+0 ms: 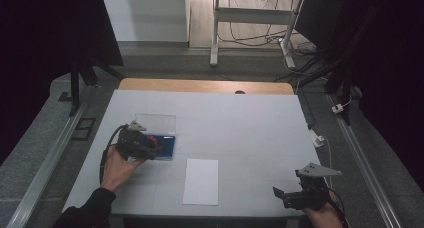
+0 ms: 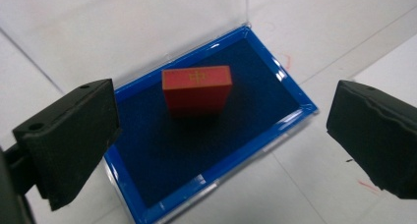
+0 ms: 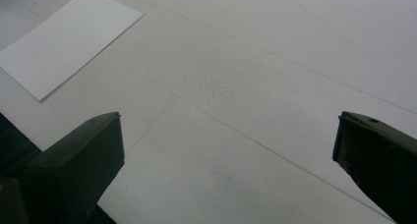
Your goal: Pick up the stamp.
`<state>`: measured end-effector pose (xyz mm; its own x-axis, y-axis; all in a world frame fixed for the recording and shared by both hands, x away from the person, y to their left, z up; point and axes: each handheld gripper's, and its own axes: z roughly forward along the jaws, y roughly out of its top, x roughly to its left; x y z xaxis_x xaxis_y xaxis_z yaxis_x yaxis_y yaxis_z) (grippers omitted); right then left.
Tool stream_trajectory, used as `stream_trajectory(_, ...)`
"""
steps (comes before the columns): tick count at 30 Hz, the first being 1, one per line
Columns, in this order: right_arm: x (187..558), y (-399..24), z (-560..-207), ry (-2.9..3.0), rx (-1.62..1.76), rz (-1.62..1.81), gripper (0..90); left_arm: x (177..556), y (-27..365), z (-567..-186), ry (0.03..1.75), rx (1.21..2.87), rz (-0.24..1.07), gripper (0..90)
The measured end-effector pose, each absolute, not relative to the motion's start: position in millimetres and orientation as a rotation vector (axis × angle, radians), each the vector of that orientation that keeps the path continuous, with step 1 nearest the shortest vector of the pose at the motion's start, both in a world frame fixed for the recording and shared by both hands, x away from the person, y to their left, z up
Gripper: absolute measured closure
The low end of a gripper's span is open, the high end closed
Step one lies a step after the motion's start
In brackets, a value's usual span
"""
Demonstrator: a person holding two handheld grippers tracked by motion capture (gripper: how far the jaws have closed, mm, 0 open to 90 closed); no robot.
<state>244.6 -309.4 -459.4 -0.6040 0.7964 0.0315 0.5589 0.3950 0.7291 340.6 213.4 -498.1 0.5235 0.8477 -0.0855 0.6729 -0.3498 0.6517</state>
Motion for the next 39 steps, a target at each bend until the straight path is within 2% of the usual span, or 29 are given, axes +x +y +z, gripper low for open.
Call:
stream_trajectory(6,244.5,-309.4,-459.3,2.336,1.178,1.029,0.0,350.5,207.7,-501.6,1.232,2.166,0.38,0.4)
stream_trajectory(8,244.5,-309.4,-459.3,2.337,1.178,1.029,0.0,351.9,206.3,-501.6,1.245,2.182,0.412,4.0)
stream_trajectory(20,244.4,-308.9,-459.5,2.341,1.172,1.026,0.0,355.4,208.5,-499.7,1.288,2.179,0.419,39.3)
stream_trajectory(28,244.4,-308.5,-459.7,2.343,1.166,1.024,0.0,356.5,211.1,-499.6,1.303,2.167,0.378,57.1)
stream_trajectory(39,244.2,-308.3,-459.7,2.345,1.163,1.021,0.0,355.9,209.4,-496.1,1.301,2.183,0.382,58.5)
